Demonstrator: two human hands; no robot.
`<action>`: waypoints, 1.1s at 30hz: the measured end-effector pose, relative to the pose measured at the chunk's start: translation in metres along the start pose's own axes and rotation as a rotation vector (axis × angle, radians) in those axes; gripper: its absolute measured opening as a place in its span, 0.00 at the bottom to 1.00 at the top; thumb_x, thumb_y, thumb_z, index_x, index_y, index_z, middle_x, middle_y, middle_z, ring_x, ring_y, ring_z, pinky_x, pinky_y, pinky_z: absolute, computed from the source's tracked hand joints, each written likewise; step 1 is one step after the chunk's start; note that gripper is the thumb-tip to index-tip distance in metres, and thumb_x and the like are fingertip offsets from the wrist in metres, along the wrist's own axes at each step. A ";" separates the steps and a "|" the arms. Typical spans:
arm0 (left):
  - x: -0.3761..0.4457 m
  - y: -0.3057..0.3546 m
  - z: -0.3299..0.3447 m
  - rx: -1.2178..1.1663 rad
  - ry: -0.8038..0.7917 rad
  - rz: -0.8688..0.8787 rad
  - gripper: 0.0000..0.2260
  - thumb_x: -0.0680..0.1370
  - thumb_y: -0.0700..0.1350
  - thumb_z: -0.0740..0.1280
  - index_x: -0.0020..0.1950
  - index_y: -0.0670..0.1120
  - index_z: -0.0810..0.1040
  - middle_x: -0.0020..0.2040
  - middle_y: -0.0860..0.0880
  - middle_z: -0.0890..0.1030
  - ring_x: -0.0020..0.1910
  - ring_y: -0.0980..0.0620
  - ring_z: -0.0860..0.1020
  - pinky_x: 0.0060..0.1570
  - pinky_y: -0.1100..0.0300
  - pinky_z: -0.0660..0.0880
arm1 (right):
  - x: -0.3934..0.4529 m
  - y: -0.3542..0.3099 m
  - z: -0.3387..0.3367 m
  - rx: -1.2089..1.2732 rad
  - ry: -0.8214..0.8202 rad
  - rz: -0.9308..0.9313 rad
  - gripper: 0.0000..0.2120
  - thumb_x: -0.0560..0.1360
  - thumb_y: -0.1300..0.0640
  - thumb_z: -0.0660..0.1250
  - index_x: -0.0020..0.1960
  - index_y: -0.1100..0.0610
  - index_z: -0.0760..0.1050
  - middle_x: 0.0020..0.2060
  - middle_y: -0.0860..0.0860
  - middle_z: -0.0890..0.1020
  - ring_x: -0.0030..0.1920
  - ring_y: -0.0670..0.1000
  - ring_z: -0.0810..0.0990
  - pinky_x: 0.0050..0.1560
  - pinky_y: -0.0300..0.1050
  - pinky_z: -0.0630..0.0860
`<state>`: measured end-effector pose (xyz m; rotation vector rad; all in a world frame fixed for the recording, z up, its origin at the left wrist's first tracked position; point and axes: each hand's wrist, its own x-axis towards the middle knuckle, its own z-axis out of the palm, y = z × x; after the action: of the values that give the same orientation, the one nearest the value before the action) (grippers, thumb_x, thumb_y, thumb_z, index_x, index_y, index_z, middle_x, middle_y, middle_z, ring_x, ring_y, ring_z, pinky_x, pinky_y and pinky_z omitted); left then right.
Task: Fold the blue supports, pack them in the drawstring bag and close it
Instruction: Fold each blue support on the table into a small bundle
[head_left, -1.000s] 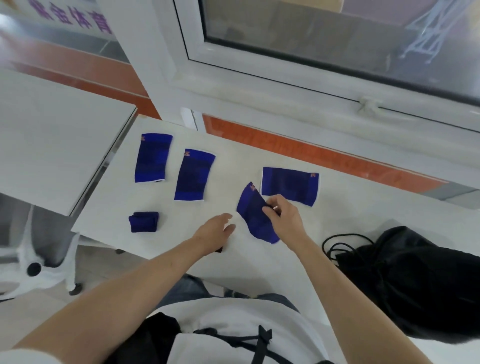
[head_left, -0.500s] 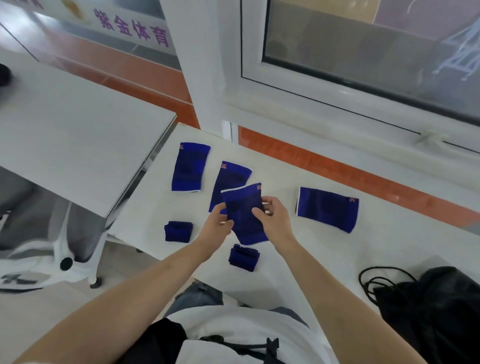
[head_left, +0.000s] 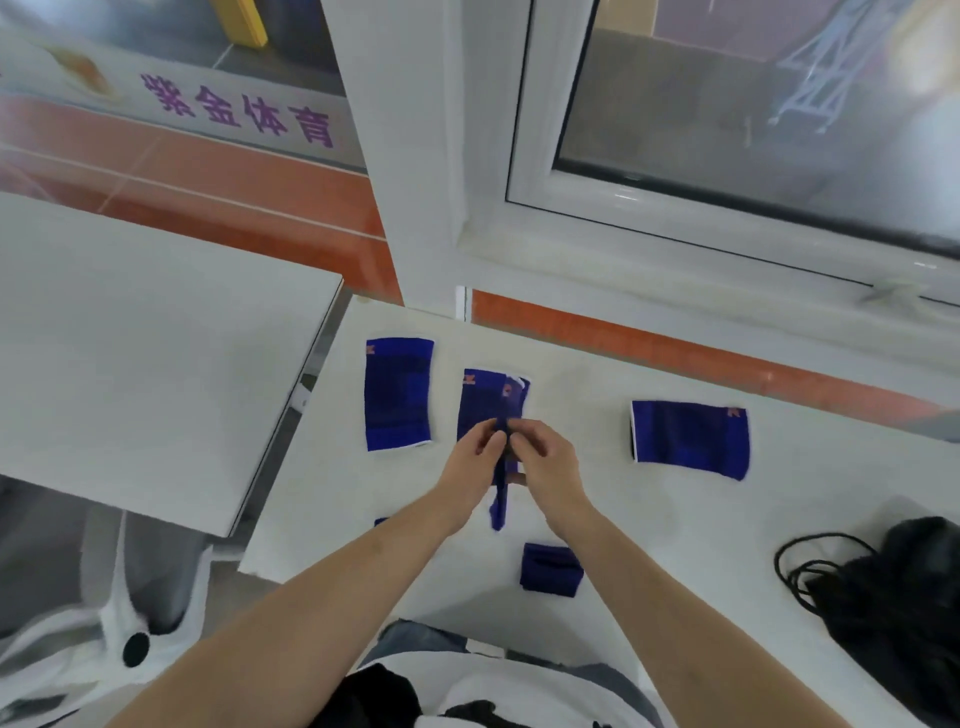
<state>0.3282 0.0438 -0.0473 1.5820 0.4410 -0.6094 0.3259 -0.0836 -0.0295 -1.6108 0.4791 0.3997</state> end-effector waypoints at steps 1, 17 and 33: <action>0.002 0.003 -0.004 -0.036 -0.011 -0.001 0.13 0.87 0.45 0.59 0.70 0.51 0.75 0.60 0.50 0.84 0.60 0.49 0.83 0.61 0.51 0.81 | 0.002 -0.002 0.006 0.009 0.004 0.019 0.13 0.85 0.62 0.61 0.62 0.52 0.81 0.54 0.50 0.86 0.54 0.50 0.86 0.52 0.51 0.86; 0.055 -0.020 -0.037 0.063 -0.035 -0.091 0.20 0.87 0.44 0.55 0.77 0.61 0.65 0.70 0.57 0.76 0.69 0.52 0.75 0.73 0.43 0.72 | 0.063 0.013 0.003 -0.197 0.165 0.142 0.13 0.81 0.53 0.66 0.66 0.48 0.74 0.57 0.48 0.81 0.54 0.48 0.81 0.54 0.45 0.78; 0.061 -0.005 -0.033 -0.209 -0.100 -0.125 0.19 0.87 0.44 0.55 0.75 0.64 0.67 0.70 0.55 0.78 0.70 0.48 0.77 0.66 0.39 0.78 | 0.089 0.010 -0.012 -0.012 -0.024 0.110 0.17 0.83 0.62 0.63 0.64 0.44 0.80 0.58 0.44 0.84 0.53 0.49 0.85 0.48 0.49 0.85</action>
<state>0.3770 0.0730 -0.0878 1.3263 0.5143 -0.7114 0.3958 -0.1022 -0.0828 -1.5937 0.5496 0.5048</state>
